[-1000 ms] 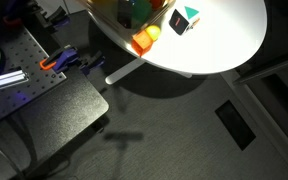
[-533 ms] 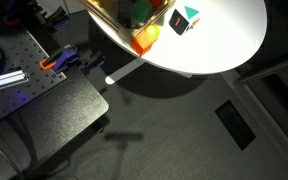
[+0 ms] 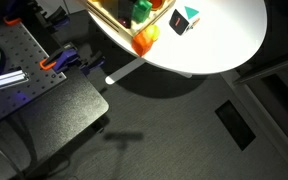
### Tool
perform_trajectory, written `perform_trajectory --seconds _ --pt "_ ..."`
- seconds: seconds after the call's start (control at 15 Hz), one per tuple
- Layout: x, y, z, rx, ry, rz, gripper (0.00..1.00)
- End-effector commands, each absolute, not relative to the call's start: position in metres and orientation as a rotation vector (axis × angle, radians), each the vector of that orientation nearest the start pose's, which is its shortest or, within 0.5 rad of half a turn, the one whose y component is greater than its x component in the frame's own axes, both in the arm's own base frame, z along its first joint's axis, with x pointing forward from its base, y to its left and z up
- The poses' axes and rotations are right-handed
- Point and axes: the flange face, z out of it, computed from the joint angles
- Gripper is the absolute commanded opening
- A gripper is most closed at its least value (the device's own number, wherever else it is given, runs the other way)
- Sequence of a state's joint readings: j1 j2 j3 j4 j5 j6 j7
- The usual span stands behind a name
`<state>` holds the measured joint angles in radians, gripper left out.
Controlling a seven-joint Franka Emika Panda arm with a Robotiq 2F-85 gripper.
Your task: Pick up the block with the letter d on it and put it on the table
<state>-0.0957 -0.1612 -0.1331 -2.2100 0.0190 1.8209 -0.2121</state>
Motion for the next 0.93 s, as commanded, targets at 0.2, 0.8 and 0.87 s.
perform_trajectory --seconds 0.2,0.8,0.87 --pt "0.474 -0.075 0.403 -3.147 -0.007 0.229 1.0" --pt "0.481 -0.063 0.382 -3.147 -0.048 0.21 1.0" --pt "0.481 -0.063 0.382 -3.148 -0.048 0.21 1.0"
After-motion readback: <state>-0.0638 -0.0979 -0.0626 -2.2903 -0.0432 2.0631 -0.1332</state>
